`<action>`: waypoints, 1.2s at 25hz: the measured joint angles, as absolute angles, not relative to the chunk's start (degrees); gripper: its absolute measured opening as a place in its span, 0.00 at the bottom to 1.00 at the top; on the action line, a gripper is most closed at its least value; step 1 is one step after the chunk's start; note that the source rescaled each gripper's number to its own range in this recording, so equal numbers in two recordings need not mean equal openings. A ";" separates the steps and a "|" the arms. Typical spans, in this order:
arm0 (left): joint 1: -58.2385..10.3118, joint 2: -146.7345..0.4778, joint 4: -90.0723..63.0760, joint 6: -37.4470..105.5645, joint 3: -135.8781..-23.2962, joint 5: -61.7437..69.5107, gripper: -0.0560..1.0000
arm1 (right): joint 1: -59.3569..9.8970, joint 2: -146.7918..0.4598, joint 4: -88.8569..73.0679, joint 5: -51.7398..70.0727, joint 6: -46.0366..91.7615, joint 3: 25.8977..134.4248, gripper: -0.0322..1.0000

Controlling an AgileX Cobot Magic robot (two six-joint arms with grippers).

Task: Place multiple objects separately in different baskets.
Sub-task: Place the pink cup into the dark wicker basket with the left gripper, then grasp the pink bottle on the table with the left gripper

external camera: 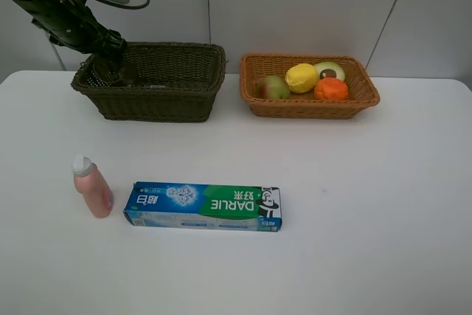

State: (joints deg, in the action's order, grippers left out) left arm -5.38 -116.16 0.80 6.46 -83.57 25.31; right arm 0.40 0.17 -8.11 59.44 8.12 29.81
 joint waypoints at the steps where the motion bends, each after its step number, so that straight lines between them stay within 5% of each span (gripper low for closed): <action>1: -5.38 -115.48 0.80 6.46 -83.57 26.64 0.93 | 0.40 0.17 -8.11 59.44 8.12 29.81 1.00; 19: -5.67 -98.77 -2.17 6.46 -83.57 55.52 0.93 | 0.40 0.17 -8.11 59.44 8.12 29.81 1.00; 30: -13.58 -86.63 -4.12 0.00 -77.96 65.71 0.93 | 0.40 0.17 -8.11 59.44 8.12 29.81 1.00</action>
State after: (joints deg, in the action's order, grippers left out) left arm -13.58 -86.63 -4.12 0.00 -77.96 65.71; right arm 0.40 0.17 -8.11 59.44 8.12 29.81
